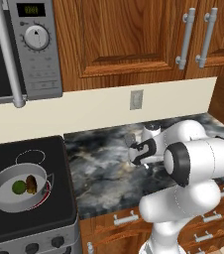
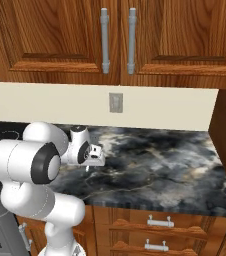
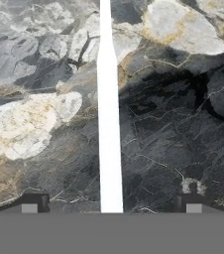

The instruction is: Put the sweet potato and lime in the pot. Retrieve the spatula and lightly stir the vegetables in the pot.

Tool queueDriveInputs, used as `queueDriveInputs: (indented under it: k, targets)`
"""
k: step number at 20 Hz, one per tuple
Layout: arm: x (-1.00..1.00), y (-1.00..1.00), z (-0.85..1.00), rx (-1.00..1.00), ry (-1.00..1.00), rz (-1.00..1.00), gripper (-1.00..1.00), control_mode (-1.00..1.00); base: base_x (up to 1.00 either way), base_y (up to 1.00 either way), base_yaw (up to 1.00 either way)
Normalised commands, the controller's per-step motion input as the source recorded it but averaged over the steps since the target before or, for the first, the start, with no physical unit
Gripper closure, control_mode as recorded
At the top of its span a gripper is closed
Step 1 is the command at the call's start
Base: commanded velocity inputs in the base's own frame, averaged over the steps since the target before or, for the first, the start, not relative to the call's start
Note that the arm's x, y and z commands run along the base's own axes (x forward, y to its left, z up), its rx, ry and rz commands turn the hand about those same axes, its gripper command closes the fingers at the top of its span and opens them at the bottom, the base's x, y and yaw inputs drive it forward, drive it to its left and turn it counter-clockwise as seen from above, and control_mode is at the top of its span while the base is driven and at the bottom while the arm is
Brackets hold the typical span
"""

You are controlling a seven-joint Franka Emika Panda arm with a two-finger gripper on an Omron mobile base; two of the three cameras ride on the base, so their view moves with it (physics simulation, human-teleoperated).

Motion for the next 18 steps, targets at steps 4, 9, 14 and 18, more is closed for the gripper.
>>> queueDriveInputs:
  k: [4,9,14,18]
  targets:
    - [0.26,0.0,-0.06,0.0,-0.01,0.0,-1.0,-1.0,0.0,0.0,0.0]
    - [0.06,0.0,-0.15,0.0,0.0,0.0,-1.0,-1.0,0.0,0.0,0.0]
    - [0.0,0.0,-0.06,0.0,0.0,0.0,1.0,-1.0,0.0,0.0,0.0]
    - [0.0,0.0,0.0,0.0,0.0,0.0,1.0,-1.0,0.0,0.0,0.0]
